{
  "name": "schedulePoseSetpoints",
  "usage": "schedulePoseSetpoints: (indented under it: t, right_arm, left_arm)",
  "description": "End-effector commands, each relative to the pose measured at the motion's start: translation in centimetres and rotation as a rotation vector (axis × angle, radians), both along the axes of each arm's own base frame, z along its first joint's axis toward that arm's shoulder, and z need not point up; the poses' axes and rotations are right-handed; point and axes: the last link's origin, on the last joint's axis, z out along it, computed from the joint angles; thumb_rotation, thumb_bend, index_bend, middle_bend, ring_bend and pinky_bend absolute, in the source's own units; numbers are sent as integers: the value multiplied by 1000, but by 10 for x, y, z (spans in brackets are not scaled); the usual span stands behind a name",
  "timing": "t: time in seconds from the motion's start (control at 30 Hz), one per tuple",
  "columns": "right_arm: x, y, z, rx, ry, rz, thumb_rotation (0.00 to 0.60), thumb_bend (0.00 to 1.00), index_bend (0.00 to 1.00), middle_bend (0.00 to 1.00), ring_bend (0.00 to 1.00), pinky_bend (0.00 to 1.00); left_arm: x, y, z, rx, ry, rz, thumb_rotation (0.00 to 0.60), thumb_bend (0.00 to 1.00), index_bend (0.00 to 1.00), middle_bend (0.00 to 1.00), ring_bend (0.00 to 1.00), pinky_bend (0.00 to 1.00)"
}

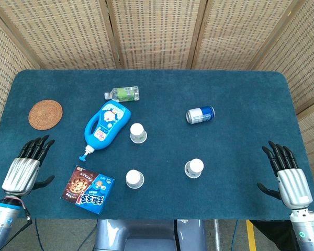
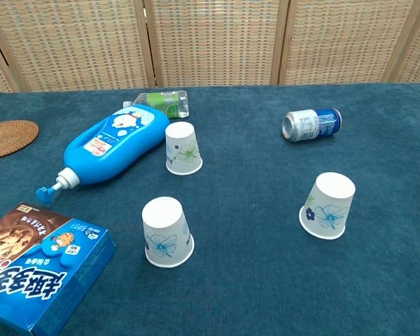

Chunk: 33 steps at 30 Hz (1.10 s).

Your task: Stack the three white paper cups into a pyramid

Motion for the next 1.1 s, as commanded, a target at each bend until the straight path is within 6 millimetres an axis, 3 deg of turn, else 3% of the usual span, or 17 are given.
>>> schedulePoseSetpoints:
  t: [0.03, 0.57, 1.1]
  right_arm:
    - [-1, 0, 0, -2, 0, -3, 600, 152, 67, 0, 0, 73]
    - [-4, -1, 6, -18, -17, -15, 600, 152, 67, 0, 0, 73]
    - [-7, -1, 13, -37, -37, -18, 600, 152, 67, 0, 0, 74]
  left_arm:
    - [12, 12, -3, -45, -8, -43, 600, 239, 22, 0, 0, 59]
    - [75, 59, -61, -352, 27, -177, 600, 247, 127, 0, 0, 65]
    - [104, 66, -109, -481, 72, -210, 600, 253, 163, 0, 0, 65]
